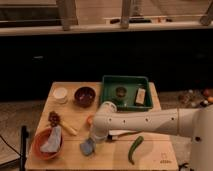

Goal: Place sponge in purple bowl

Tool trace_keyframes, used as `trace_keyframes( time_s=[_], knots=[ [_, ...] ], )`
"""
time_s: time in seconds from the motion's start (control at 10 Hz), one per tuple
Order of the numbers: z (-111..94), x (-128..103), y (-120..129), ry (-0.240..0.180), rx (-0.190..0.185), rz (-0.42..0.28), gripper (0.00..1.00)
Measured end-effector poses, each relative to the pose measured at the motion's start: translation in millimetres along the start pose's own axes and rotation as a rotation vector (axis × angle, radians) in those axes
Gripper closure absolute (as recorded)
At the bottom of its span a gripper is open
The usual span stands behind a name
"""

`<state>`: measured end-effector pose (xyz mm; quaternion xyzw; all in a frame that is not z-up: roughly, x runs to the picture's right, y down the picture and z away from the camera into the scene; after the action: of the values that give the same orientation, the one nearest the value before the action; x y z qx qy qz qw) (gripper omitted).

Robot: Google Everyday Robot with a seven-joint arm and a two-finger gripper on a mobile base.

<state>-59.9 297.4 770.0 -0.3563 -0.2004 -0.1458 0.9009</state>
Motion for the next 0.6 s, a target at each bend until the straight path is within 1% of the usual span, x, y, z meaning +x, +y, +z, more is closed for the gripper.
trace_keyframes(
  time_s=[0.1,0.2,0.3,0.4,0.6],
  knots=[
    [-2,1,0,0.001,0.001,-0.001,0.69],
    [-4,2,1,0.002,0.003,-0.002,0.77],
    [-9,1,1,0.004,0.009,-0.006,0.89],
    [-13,1,2,0.005,0.015,-0.008,0.96],
    [-22,1,3,0.003,0.031,-0.011,0.97]
  ],
)
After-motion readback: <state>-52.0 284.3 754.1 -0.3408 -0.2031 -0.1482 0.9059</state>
